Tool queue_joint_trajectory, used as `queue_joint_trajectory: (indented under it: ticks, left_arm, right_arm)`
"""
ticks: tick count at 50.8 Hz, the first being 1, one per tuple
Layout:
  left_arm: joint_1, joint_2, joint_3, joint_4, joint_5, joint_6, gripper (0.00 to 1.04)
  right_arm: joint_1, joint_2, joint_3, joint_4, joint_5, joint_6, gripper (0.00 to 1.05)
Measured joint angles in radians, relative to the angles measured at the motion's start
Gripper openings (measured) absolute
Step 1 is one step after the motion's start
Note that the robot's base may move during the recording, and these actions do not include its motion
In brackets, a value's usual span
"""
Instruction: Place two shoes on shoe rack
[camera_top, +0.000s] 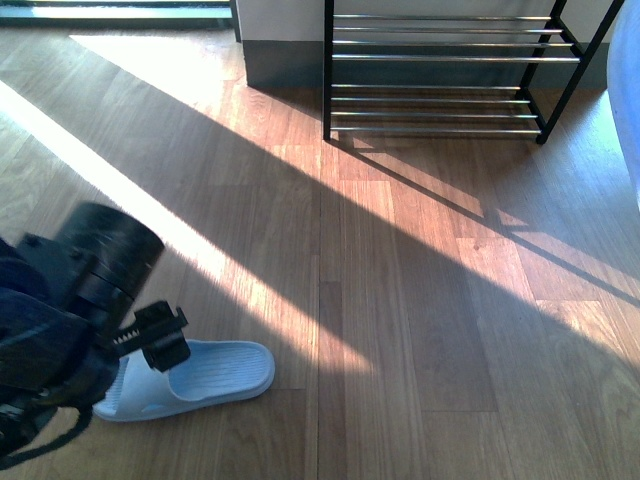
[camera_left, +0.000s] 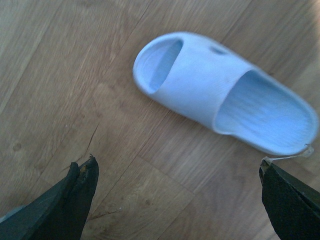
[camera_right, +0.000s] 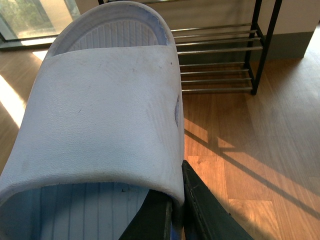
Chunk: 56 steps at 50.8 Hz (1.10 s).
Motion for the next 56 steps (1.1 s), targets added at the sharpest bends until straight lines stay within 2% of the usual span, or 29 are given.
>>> queue_joint_trajectory:
  ticks: [14,23,46,56]
  left_arm:
    - [-0.006,0.369,0.249,-0.006,0.021,-0.150,0.95]
    - [-0.002,0.468,0.360,-0.014,0.022,-0.207,0.95]
    - [0.026,0.589,0.484,-0.055,0.023,-0.266,0.95]
    - [0.046,0.609,0.508,-0.067,0.005,-0.274,0.64]
  right_arm:
    - [0.000,0.000,0.000,0.000,0.000,0.000,0.01]
    - [0.000,0.000,0.000,0.000,0.000,0.000,0.01]
    - [0.000,0.000,0.000,0.000,0.000,0.000,0.01]
    - [0.000,0.000,0.000,0.000,0.000,0.000,0.01]
